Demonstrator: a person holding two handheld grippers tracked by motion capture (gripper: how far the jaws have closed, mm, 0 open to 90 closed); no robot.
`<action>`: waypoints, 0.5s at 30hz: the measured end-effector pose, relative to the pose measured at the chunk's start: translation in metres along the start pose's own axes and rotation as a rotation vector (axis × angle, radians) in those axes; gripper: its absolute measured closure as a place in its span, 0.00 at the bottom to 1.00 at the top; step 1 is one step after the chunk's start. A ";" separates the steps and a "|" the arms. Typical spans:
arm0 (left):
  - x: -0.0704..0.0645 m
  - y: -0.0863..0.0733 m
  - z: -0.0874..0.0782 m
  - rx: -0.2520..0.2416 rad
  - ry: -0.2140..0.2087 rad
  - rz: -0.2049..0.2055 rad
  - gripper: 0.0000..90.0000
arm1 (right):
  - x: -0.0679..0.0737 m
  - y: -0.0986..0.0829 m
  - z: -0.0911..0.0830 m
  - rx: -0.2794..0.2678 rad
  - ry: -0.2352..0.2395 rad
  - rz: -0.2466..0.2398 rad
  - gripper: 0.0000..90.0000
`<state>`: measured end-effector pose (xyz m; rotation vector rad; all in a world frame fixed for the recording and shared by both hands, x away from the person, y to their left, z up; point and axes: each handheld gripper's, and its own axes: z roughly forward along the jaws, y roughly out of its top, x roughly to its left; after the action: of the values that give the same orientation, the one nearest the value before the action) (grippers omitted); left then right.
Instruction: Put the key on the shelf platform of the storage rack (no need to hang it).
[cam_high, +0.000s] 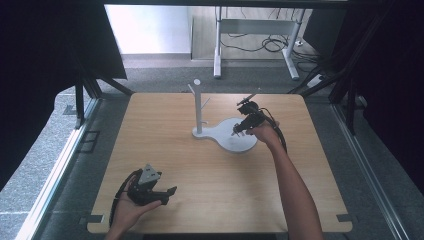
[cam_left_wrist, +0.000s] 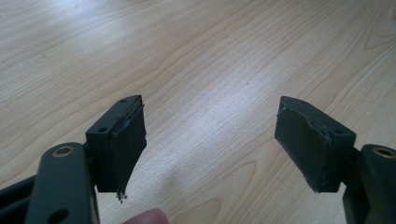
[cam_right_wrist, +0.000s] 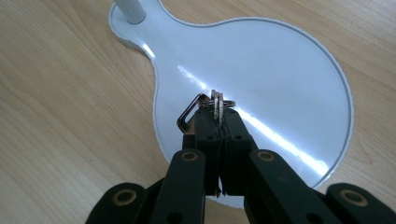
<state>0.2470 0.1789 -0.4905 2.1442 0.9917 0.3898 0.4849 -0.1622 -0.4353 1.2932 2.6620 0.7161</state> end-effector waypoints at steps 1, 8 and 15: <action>0.000 0.000 0.000 -0.001 0.001 0.001 0.28 | 0.000 0.000 0.002 -0.001 -0.001 0.002 0.98; 0.000 0.000 -0.001 -0.003 0.001 0.000 0.28 | -0.003 -0.001 0.012 -0.001 -0.001 0.016 0.98; -0.001 0.000 0.000 0.003 -0.001 0.004 0.28 | -0.007 -0.008 0.022 0.010 -0.003 0.028 0.98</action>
<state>0.2469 0.1782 -0.4905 2.1486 0.9881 0.3889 0.4900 -0.1637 -0.4590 1.3362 2.6532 0.7040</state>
